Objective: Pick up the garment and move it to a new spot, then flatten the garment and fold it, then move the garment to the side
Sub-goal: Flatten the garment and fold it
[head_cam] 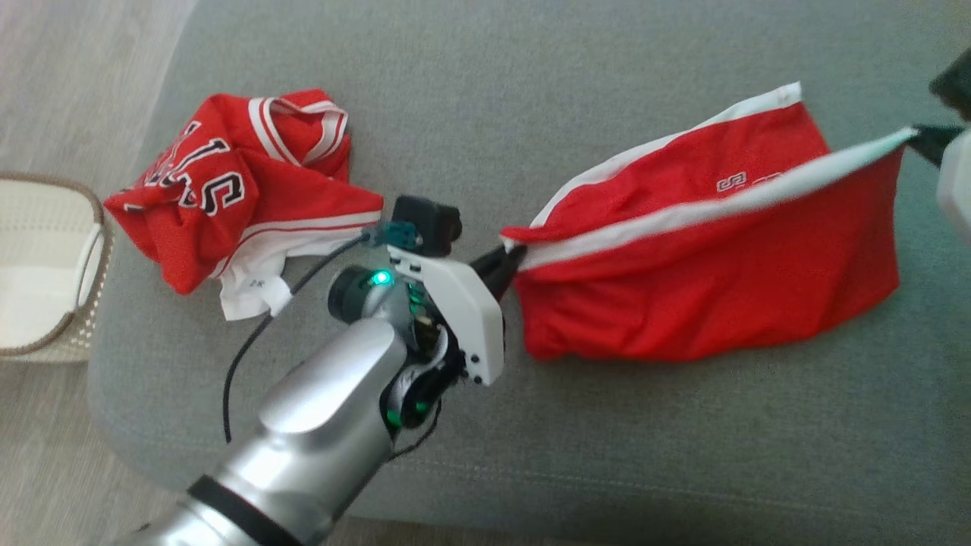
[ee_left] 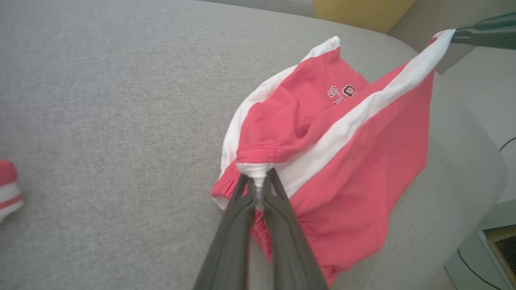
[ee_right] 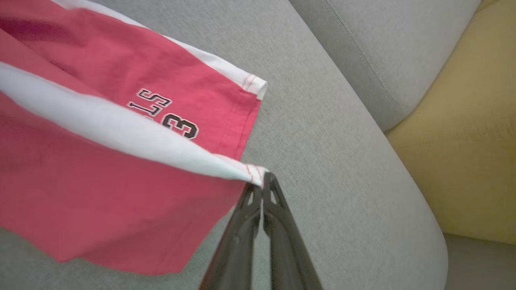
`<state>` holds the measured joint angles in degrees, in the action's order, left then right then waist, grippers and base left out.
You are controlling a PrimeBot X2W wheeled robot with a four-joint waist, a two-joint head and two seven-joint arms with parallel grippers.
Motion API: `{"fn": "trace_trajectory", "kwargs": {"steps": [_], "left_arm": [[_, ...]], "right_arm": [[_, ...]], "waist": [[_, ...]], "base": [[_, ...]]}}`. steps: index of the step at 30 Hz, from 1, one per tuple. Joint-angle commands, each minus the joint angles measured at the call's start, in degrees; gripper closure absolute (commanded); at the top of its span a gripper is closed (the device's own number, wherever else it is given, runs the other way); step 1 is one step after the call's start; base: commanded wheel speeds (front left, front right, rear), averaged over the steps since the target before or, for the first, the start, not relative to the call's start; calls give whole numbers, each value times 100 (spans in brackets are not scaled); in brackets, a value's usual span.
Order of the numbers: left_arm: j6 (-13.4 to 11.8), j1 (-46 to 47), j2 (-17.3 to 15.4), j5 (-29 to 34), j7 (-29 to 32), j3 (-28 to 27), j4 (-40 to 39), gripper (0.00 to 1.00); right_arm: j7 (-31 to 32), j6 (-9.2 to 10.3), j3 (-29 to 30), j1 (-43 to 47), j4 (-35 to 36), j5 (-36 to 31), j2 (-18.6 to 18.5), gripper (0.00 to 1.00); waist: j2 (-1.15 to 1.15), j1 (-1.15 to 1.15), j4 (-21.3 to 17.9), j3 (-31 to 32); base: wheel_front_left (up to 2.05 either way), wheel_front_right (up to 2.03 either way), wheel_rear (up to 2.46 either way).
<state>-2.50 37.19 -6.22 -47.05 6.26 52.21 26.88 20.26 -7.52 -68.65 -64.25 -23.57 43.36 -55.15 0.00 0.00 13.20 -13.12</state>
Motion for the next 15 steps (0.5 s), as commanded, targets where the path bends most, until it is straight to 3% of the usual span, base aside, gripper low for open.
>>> {"fn": "trace_trajectory", "kwargs": {"steps": [1,15], "left_arm": [[28,349,-22,89,-118,-225,-29,100],[92,1007,298,55,-579,-169,824,100]], "right_arm": [[-121,3,-22,-121,-52,3,-48,100],[-852,3,-416,-942,-1039,169,294,100]], "waist": [[0,0,75,-182],[0,0,258,-792]], "base": [[0,0,0],[0,0,0]]}}
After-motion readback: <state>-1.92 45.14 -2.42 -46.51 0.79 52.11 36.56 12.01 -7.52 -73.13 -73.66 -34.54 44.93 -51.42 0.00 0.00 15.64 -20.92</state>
